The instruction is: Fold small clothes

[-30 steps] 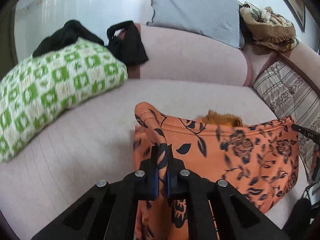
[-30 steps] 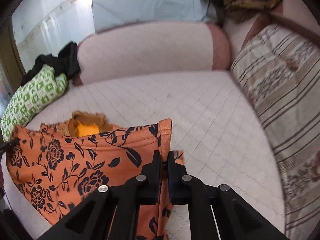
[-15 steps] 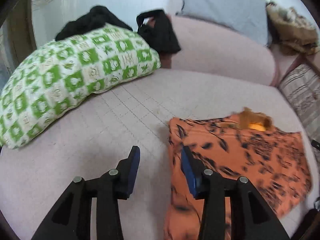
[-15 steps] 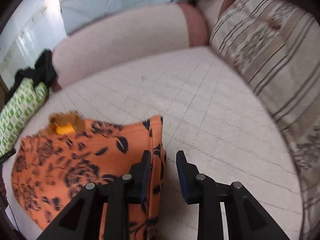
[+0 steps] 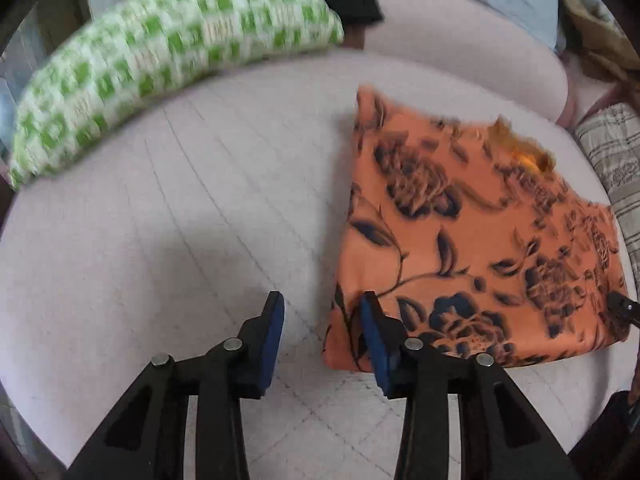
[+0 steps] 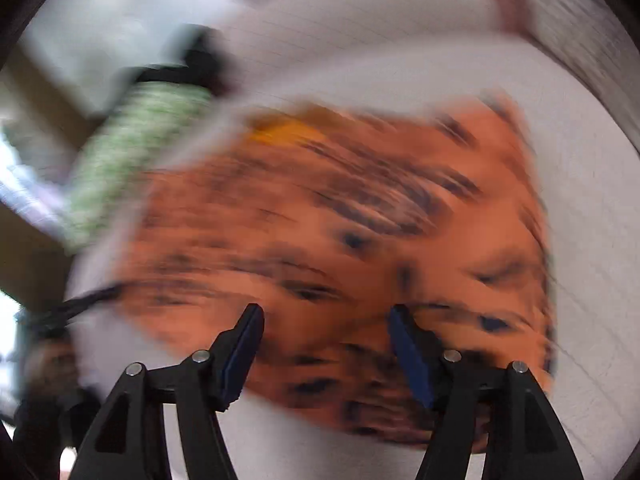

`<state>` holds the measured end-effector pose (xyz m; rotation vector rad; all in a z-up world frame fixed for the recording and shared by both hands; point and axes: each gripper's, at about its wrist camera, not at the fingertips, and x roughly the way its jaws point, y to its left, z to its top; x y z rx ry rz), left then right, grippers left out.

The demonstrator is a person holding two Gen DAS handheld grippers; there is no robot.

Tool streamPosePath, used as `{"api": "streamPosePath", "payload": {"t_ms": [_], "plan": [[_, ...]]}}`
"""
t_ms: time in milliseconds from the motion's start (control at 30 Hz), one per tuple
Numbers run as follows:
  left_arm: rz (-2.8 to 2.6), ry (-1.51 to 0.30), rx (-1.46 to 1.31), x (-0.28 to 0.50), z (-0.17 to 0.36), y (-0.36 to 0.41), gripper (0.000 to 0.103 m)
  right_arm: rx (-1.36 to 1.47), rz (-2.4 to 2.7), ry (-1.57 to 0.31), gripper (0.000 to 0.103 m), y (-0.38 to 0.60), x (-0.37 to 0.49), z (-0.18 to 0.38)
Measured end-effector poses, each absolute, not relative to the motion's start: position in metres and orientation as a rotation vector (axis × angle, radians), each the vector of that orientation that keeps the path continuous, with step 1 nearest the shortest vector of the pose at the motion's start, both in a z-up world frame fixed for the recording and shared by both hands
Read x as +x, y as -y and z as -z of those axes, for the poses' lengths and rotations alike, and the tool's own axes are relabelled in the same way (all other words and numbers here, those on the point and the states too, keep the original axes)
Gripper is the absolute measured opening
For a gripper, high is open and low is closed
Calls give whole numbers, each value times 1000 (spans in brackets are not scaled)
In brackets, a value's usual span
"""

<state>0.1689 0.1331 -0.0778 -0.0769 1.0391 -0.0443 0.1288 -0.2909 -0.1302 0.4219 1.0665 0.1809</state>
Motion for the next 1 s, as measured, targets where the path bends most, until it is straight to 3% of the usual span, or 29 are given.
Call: {"api": "streamPosePath", "payload": {"t_ms": [167,333,533,733,833,1000], "plan": [[188,-936,-53,191,47,-109,45,396,-274,-989,61,282,131,90],[27,-1106,28,226,104,-102,49,447,-493,-1019,65,239,172,72],[66,-949,-114,186,69,-121,50,525,-798,-1059,67,151,235,62],[87,-1015,-96,174,97,-124,52,746,-1081,-1303,67,16,322,105],[90,-1021,-98,175,107,-123,53,727,-950,-1389,68,-25,356,142],[98,-1017,-131,171,105,-130,53,971,-651,-1153,66,47,384,143]]}}
